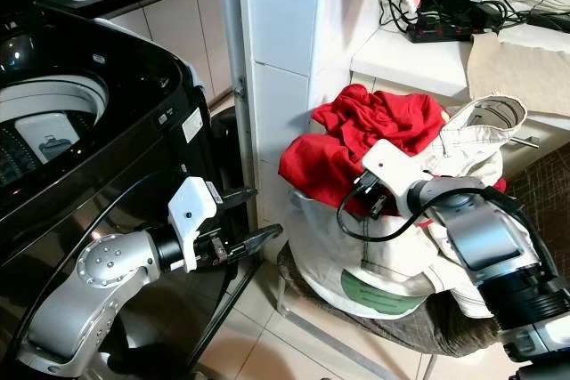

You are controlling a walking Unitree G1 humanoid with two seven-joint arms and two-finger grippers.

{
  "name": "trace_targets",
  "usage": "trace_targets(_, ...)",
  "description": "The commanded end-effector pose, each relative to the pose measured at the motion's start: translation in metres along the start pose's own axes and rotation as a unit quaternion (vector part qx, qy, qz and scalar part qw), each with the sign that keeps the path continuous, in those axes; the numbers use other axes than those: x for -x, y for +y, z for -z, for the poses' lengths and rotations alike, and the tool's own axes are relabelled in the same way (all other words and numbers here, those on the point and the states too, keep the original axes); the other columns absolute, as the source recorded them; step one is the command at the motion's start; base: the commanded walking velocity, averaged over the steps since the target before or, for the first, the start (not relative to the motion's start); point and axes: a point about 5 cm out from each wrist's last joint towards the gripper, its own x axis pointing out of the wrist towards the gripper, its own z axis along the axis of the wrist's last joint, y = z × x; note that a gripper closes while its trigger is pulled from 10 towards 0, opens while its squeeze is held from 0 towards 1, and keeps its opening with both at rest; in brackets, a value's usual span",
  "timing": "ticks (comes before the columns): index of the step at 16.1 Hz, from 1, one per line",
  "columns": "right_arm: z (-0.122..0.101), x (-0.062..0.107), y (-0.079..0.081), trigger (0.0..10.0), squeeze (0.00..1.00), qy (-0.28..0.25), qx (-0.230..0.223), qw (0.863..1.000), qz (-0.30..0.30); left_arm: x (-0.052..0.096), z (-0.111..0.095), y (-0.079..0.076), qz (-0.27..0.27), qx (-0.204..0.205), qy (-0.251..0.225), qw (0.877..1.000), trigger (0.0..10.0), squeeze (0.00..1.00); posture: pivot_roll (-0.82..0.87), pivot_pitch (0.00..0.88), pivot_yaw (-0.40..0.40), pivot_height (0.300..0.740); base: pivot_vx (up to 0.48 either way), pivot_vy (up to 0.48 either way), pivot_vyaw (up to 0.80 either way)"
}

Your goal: Clothes washing

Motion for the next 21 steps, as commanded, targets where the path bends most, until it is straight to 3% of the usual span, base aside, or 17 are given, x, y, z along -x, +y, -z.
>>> trace_targets(1, -0.014, 0.012, -0.01, 0.0, 0.0, -0.037, -0.011, 0.999, 0.014, 0.001, -0.003, 0.0, 0.004, -0.012, -0.001, 1.0, 10.0, 0.0, -0.07, 0.0, 0.023, 0.74, 0.0, 0.0, 0.0)
trace_targets(4, -0.028, 0.027, -0.018, 0.0, 0.0, -0.083, -0.039, 0.996, 0.015, 0.002, -0.002, 0.0, 0.004, -0.015, 0.001, 1.0, 10.0, 0.0, -0.07, 0.0, 0.025, 0.74, 0.0, 0.0, 0.0)
trace_targets(5, -0.019, 0.031, -0.021, 3.6, 0.0, -0.046, -0.005, 0.999, 0.026, 0.002, -0.001, 0.0, 0.005, -0.015, 0.001, 1.0, 10.0, 0.0, -0.07, 0.0, 0.026, 0.74, 0.0, 0.0, 0.0)
trace_targets(6, -0.016, 0.031, -0.021, 3.6, 0.0, -0.033, 0.007, 0.999, 0.028, 0.001, -0.001, -0.001, 0.005, -0.015, 0.002, 1.0, 10.0, 0.0, -0.07, 0.0, 0.026, 0.74, 0.0, 0.0, 0.0)
trace_targets(7, -0.008, 0.03, -0.017, 10.0, 0.0, -0.011, 0.018, 1.0, 0.017, 0.001, -0.001, -0.002, 0.008, -0.016, 0.001, 1.0, 10.0, 0.0, -0.07, 0.0, 0.026, 0.74, 0.0, 0.0, 0.0)
trace_targets(8, 0.0, 0.027, -0.01, 10.0, 0.68, 0.008, 0.02, 1.0, 0.006, 0.0, -0.001, -0.003, 0.01, -0.016, 0.001, 1.0, 10.0, 0.0, -0.07, 0.0, 0.026, 0.74, 0.0, 0.0, 0.0)
trace_targets(9, 0.005, 0.025, -0.006, 10.0, 1.0, 0.023, 0.023, 0.999, 0.001, 0.0, -0.001, -0.003, 0.011, -0.017, 0.0, 1.0, 10.0, 0.0, -0.07, 0.0, 0.026, 0.74, 0.0, 0.0, 0.0)
trace_targets(18, -0.013, 0.029, -0.009, 10.0, 1.0, -0.021, -0.013, 1.0, -0.016, 0.001, -0.002, -0.003, 0.018, -0.015, -0.001, 1.0, 10.0, 0.0, -0.07, 0.0, 0.025, 0.74, 0.0, 0.0, 0.0)
trace_targets(21, -0.012, 0.033, -0.01, 10.0, 1.0, -0.01, -0.007, 1.0, -0.022, 0.001, -0.001, -0.007, 0.036, -0.009, 0.0, 0.999, 10.0, 0.0, -0.07, 0.0, 0.024, 0.74, 0.0, 0.0, 0.0)
